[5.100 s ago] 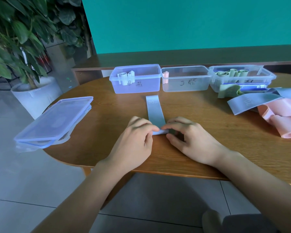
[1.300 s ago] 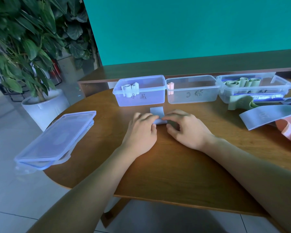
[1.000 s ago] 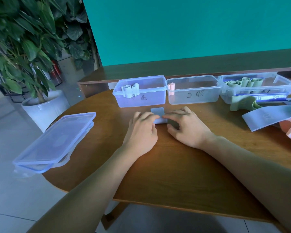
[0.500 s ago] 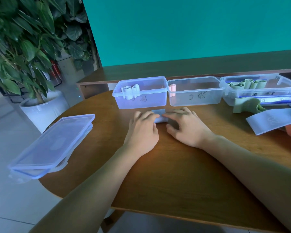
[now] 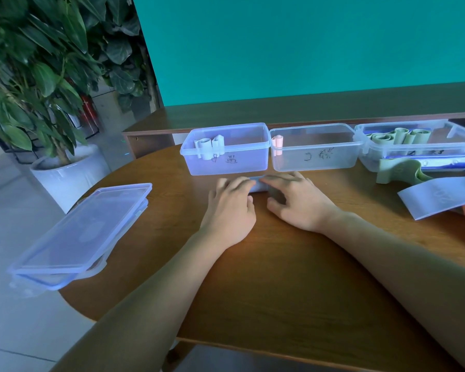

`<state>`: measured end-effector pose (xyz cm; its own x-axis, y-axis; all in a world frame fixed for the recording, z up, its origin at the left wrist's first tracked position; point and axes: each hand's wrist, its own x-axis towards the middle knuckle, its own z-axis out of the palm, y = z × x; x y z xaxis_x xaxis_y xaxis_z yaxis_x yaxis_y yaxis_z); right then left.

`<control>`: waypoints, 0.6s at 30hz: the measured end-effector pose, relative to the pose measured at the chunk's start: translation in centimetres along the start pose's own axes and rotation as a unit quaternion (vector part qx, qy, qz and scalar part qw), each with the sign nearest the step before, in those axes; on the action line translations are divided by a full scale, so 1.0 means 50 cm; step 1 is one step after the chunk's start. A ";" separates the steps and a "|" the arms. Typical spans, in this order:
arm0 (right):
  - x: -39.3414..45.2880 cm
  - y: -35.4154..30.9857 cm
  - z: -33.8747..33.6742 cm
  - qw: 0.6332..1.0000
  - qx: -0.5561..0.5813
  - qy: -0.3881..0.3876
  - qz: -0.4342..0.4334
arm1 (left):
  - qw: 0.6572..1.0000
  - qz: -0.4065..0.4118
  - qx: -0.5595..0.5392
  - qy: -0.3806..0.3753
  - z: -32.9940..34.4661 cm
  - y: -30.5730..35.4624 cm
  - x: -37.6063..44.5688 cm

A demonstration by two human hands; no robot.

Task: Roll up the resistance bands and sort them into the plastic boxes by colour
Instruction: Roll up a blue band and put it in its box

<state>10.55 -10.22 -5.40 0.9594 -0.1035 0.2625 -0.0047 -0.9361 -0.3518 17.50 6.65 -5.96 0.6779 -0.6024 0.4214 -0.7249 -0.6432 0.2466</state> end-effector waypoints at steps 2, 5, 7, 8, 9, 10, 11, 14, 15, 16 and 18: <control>0.001 -0.002 -0.002 1.000 0.008 0.014 -0.008 | 1.000 -0.008 -0.001 -0.001 0.004 -0.001 0.006; 0.001 0.000 -0.003 0.999 0.019 0.035 -0.020 | 1.000 -0.023 -0.007 -0.013 0.006 -0.003 0.018; 0.003 0.001 -0.001 0.999 0.016 0.027 -0.016 | 0.999 -0.025 -0.004 -0.024 0.007 -0.005 0.024; 0.005 0.002 0.000 1.000 0.016 0.022 -0.014 | 0.999 -0.025 -0.003 -0.029 0.008 -0.004 0.027; 0.008 0.003 0.001 1.000 0.016 0.017 -0.012 | 0.999 -0.024 -0.005 -0.031 0.009 -0.005 0.029; 0.011 0.004 0.001 1.000 0.017 0.014 -0.011 | 0.999 -0.022 -0.009 -0.029 0.009 -0.005 0.031; 0.015 0.004 0.000 1.000 0.017 0.011 -0.008 | 1.000 -0.020 -0.015 -0.018 0.010 -0.006 0.034; 0.026 0.009 -0.003 1.000 0.014 0.005 0.002 | 1.000 -0.009 -0.018 0.022 0.012 -0.012 0.041; 0.031 0.011 -0.003 1.000 0.011 0.004 0.002 | 1.000 -0.008 -0.017 0.022 0.013 -0.013 0.044; 0.036 0.012 -0.002 1.000 0.009 0.003 -0.001 | 1.000 -0.008 -0.015 0.017 0.015 -0.015 0.047; 0.048 0.016 0.002 1.000 0.005 -0.003 -0.004 | 1.000 -0.015 -0.012 0.005 0.018 -0.016 0.054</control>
<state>12.88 -11.19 -5.16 0.9608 -0.0941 0.2608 0.0061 -0.9334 -0.3589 20.03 5.14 -5.81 0.6977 -0.5789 0.4220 -0.7076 -0.6491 0.2793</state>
